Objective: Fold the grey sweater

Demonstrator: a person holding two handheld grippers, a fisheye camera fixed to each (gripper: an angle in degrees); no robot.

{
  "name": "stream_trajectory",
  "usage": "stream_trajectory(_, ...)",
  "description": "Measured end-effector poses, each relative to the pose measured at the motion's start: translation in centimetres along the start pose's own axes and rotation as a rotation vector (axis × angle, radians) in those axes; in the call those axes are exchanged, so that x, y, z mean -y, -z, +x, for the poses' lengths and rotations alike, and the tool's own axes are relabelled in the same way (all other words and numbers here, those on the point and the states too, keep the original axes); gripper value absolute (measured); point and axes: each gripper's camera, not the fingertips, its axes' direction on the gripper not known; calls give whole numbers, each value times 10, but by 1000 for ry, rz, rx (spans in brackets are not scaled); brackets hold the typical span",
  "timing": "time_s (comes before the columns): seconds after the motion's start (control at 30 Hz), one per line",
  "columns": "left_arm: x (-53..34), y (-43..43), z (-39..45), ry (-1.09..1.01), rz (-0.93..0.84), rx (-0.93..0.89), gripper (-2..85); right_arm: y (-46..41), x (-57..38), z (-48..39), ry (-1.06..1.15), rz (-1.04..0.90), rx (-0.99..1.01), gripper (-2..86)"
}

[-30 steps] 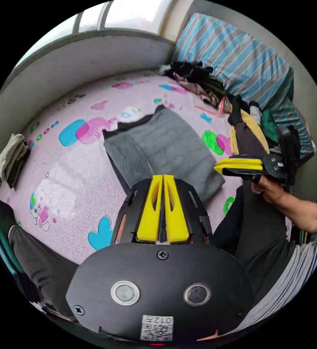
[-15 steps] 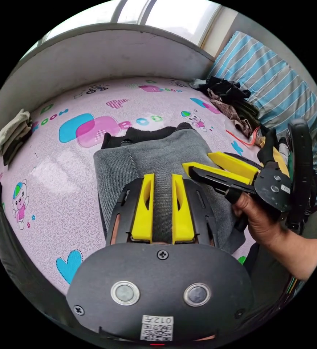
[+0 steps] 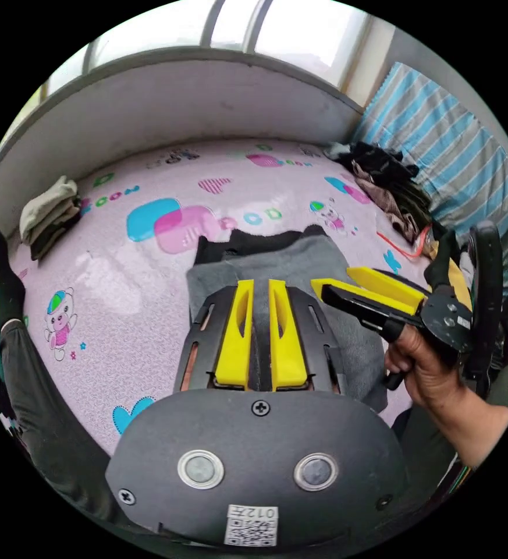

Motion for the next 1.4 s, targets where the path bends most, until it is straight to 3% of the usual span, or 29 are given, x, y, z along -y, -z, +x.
stream_trajectory(0.1,11,-4,-3,32,-5,-2,43,10,15,-11,-12,93,-49,165)
stream_trajectory(0.2,13,-38,-6,99,-136,97,43,-18,29,-20,18,-21,-88,180)
stream_trajectory(0.23,11,-35,-4,91,-95,99,43,-37,33,-20,26,-133,-97,182)
stream_trajectory(0.5,11,-32,16,41,-103,189,33,-32,34,-2,-3,-139,-30,183)
stream_trajectory(0.73,17,-9,11,60,-164,133,8,-9,25,34,-88,-154,64,137)
stream_trajectory(0.97,-15,34,43,22,10,46,1,47,-40,51,-171,74,160,132)
stream_trajectory(1.1,-34,-2,45,-64,-99,154,-1,26,-65,46,-112,58,100,123)
stream_trajectory(1.13,-43,4,42,-103,-4,133,-1,27,-76,42,-59,115,55,119)
stream_trajectory(1.27,-48,3,39,-134,17,132,-1,22,-88,36,-14,138,-28,115)
stream_trajectory(1.4,-45,6,33,-109,10,100,-1,23,-89,53,-53,129,21,115)
